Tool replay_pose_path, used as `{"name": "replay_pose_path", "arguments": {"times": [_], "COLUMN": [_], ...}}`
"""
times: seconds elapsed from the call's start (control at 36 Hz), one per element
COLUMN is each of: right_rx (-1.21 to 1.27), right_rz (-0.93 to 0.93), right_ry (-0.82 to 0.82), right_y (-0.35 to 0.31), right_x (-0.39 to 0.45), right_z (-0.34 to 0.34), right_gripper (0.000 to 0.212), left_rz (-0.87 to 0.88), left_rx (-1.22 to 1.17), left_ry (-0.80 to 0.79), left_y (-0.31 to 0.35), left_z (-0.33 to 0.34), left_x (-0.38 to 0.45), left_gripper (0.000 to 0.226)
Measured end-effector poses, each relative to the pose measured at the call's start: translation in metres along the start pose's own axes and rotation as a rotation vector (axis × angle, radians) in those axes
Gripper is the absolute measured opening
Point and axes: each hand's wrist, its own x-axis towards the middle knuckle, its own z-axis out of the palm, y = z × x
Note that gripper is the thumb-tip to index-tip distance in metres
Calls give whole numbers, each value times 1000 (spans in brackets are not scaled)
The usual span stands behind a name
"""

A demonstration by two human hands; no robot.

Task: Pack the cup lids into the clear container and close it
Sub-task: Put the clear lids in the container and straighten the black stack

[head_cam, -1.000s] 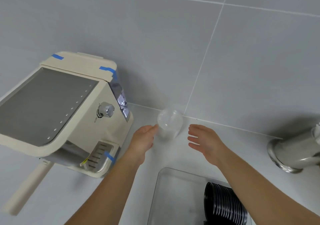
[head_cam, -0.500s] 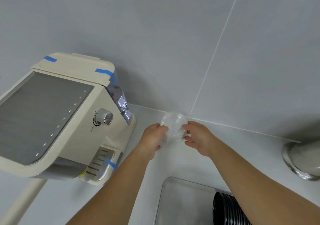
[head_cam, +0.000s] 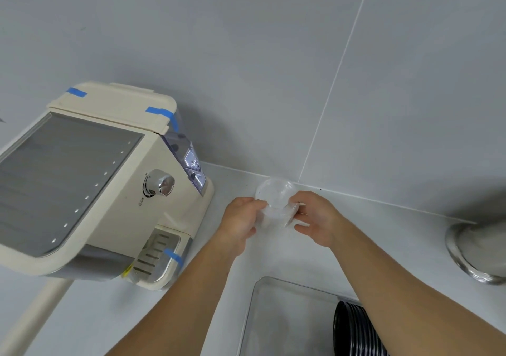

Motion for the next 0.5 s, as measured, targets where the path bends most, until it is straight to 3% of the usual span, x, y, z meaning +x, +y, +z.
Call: {"name": "replay_pose_path", "arguments": {"times": [0.17,0.5], "right_rx": [8,28], "right_rz": [-13,-262], "right_ry": [-31,-125], "right_y": [-10,-11], "right_x": [-18,-81], "right_z": [-3,-12], "right_gripper": [26,22], "left_rz": [44,186], "left_rx": [-94,-303], "left_ry": [2,12], "left_y": [0,-19], "left_z": [0,5], "left_x": [-16,-92], "left_gripper": [32,41]}}
